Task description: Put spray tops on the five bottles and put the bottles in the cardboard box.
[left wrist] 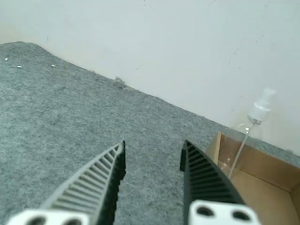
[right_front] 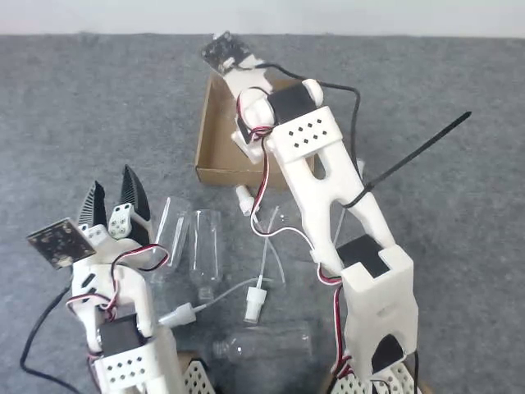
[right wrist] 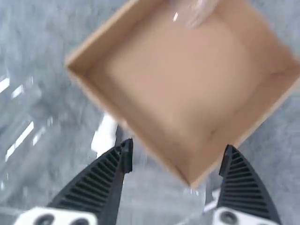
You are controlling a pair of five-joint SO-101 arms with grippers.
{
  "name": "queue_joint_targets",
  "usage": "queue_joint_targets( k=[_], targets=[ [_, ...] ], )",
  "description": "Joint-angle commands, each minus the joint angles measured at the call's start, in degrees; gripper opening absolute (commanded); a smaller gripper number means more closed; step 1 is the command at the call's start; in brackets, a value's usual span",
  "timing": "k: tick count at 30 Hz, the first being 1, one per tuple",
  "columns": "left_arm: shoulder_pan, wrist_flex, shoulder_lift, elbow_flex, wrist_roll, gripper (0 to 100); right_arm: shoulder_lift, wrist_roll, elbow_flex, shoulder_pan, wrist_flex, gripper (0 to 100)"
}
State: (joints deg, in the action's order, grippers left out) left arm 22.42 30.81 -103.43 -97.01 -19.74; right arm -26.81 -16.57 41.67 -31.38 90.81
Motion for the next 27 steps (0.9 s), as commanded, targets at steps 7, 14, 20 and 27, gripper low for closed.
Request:
queue_joint_targets(
  k=[7, 14, 20, 27],
  targets=[
    [0.3, -1.9, -0.9, 0.5, 0.4, 18, 8.3, -4.1, 3.3, -2.7, 10.9, 26.4],
    [0.3, -1.9, -0.9, 0.5, 0.4, 18, 17.9, -3.8, -5.9, -7.3, 12.0, 26.4],
    [1.5, -2.0, -0.9, 0.5, 0.4, 18, 29.8, -3.8, -19.0, -11.3, 11.8, 26.4],
    [1.8, -2.0, -0.9, 0.5, 0.2, 18, 42.4, -3.8, -31.7, -15.5, 11.1, 26.5]
  ],
)
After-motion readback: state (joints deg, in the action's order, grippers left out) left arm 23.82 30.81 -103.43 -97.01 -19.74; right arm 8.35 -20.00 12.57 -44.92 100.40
